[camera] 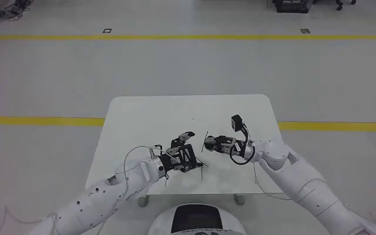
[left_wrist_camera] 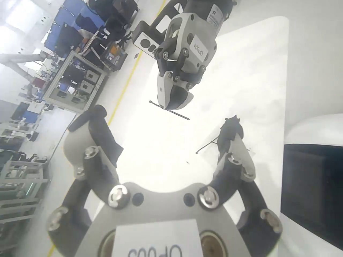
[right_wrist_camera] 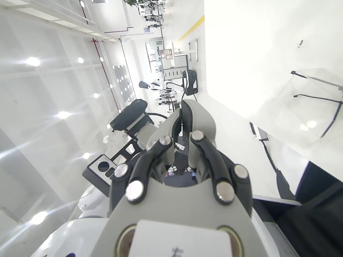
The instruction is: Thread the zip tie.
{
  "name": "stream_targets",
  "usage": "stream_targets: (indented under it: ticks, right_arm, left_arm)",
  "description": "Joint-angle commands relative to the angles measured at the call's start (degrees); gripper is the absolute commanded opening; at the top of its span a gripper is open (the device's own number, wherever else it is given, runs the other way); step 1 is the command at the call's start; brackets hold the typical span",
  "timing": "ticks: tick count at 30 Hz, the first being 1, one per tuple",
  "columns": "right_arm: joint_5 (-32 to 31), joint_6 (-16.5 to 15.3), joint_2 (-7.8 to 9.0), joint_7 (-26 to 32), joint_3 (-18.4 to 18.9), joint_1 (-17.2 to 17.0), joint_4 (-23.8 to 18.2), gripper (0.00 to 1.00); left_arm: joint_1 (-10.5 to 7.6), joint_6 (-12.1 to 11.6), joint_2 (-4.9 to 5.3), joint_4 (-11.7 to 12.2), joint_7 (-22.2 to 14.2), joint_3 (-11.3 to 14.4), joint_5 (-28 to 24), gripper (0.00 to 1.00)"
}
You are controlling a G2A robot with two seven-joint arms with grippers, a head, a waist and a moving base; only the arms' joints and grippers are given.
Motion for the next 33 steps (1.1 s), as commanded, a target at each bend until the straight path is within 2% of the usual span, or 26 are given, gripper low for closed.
stream_targets:
  ticks: [1,7,9,12,14,16,18,20,30,33]
  right_arm:
    - [-0.87,-0.44,-0.06,-0.05,0.20,-0.14,-0.13,0.00]
    - [-0.87,-0.44,-0.06,-0.05,0.20,-0.14,-0.13,0.00]
    - [-0.83,-0.45,-0.08,-0.31,0.23,-0.22,-0.15,0.00]
    - [1.02,0.52,-0.41,-2.12,0.64,-0.87,-0.68,0.00]
    - [2.74,1.96,-0.66,-2.80,0.98,-0.94,-0.88,0.00]
    - [3.58,3.12,-0.86,-3.40,1.11,-0.94,-1.13,0.00]
    - [4.91,4.38,-1.14,-4.08,1.21,-1.01,-1.50,0.00]
    - [5.41,5.04,-1.30,-4.53,1.35,-1.02,-1.82,0.00]
    - [5.37,4.73,-1.47,-5.24,1.43,-1.79,-2.62,0.00]
    - [6.11,5.02,-1.71,-5.70,1.64,-2.43,-3.11,0.00]
  left_arm:
    - [0.00,0.00,0.00,0.00,0.00,0.00,0.00,1.00]
    - [-0.01,0.01,-0.04,0.03,0.00,0.04,0.00,1.00]
    - [-0.69,-0.62,-0.06,-0.22,-0.29,0.43,0.00,1.00]
    - [-3.36,-1.74,0.34,-0.87,-2.05,2.34,0.00,1.00]
    - [-5.79,-1.45,0.81,-1.39,-4.02,4.56,0.00,1.00]
    - [-7.93,-0.60,1.26,-1.55,-5.79,6.79,0.00,1.00]
    - [-10.90,0.72,1.83,-1.83,-8.61,9.91,0.00,1.00]
    - [-12.86,3.01,2.20,-1.73,-10.39,12.05,0.00,1.00]
    - [-12.91,2.94,2.12,-1.60,-10.69,12.15,0.00,1.00]
    - [-14.45,3.39,1.98,-2.00,-13.45,13.01,0.00,1.00]
